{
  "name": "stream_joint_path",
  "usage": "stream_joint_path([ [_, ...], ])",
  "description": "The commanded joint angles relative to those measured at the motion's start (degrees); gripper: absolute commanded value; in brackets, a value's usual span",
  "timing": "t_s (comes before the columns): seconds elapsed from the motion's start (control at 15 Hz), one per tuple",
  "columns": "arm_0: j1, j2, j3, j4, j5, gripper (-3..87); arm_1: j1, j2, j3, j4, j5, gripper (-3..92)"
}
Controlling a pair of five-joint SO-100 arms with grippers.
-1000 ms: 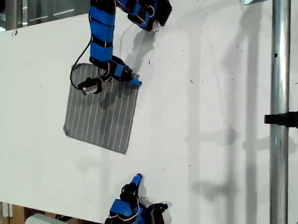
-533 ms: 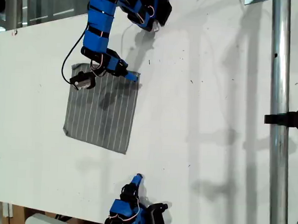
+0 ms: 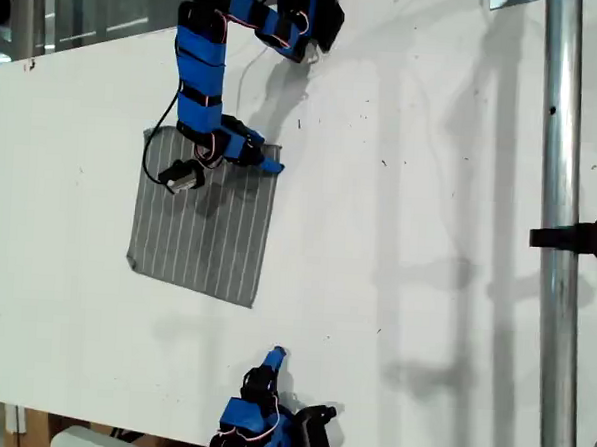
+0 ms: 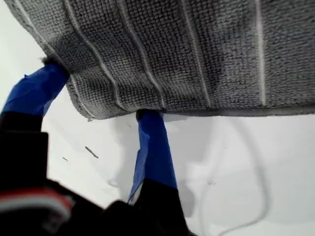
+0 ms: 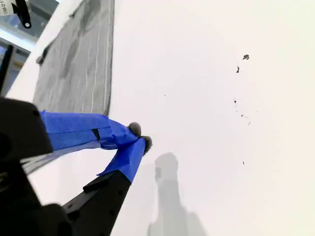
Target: Grasp corners of a towel and fold twice.
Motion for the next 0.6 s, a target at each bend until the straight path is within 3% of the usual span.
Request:
stream_joint_path([
  [0.0, 0.6, 0.3, 0.0, 0.2, -1.0, -2.8, 0.7, 0.9, -3.7, 1.7, -0.6, 26.4],
  [0.33, 0.4, 0.3, 0.0, 0.2, -1.0, -2.8, -1.1, 23.2, -10.5, 24.4, -0.4, 29.8],
  [0.53, 0.4, 0.3, 0.0, 0.2, -0.8, -2.8, -0.1, 17.2, -10.1, 19.5, -0.8, 30.6],
])
